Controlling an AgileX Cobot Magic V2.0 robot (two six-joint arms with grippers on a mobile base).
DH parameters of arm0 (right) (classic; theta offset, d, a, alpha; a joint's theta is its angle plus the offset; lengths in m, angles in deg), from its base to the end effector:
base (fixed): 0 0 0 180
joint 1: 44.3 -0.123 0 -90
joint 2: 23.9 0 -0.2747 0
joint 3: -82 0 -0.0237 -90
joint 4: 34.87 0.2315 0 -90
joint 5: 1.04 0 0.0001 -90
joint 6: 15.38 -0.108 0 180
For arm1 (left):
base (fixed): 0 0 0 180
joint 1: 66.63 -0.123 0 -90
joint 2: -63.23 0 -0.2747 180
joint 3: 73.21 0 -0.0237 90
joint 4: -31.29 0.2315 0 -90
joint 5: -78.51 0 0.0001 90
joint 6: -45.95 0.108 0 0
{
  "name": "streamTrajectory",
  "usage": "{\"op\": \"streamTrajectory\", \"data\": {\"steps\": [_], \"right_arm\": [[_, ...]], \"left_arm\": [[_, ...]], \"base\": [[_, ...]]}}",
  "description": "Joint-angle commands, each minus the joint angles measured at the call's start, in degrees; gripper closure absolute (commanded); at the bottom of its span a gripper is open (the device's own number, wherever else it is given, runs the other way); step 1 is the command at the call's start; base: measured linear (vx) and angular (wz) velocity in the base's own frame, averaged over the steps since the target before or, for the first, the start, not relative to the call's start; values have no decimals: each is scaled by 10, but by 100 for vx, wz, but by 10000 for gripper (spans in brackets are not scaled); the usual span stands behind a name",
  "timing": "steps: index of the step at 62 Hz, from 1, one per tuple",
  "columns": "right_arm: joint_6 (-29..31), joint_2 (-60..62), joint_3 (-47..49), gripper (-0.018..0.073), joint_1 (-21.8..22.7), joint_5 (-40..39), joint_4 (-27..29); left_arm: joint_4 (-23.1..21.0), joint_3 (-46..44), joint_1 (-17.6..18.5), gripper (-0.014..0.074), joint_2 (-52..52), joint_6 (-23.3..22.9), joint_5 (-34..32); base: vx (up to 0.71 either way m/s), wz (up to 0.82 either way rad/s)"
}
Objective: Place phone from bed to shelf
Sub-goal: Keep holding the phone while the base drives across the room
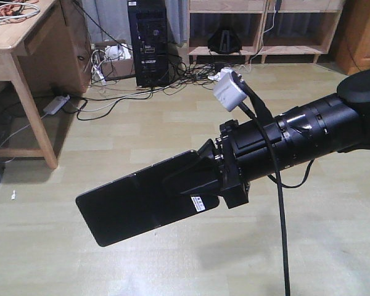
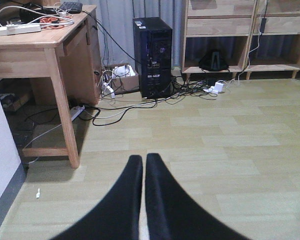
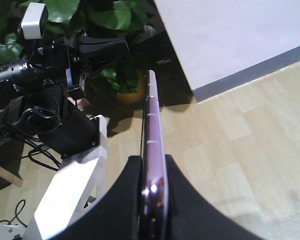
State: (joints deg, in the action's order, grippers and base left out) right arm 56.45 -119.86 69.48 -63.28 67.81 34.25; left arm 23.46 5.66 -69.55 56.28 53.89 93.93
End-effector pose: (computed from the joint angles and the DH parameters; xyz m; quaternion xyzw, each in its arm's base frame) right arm 0.2352 0.1804 0.2989 -0.4513 0.7150 0.4694 0.2547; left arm 0.0625 -0.0007 0.1759 -0.0055 0.7721 0.0044 0.6354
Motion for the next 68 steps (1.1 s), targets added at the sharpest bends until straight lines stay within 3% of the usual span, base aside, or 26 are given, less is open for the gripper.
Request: {"op": "streamTrajectory", "data": {"steps": [1,41,68], "right_arm": [[2,24,15,561,1,51,53],[2,24,15,561,1,51,53],[2,24,15,561,1,51,53]], "left_arm": [[-5,2,3,596,3,-2,-39],[-5,2,3,596,3,-2,-38],[-5,2,3,596,3,-2,-38]], "base": [[39,6],[36,0],[26,-37]]}}
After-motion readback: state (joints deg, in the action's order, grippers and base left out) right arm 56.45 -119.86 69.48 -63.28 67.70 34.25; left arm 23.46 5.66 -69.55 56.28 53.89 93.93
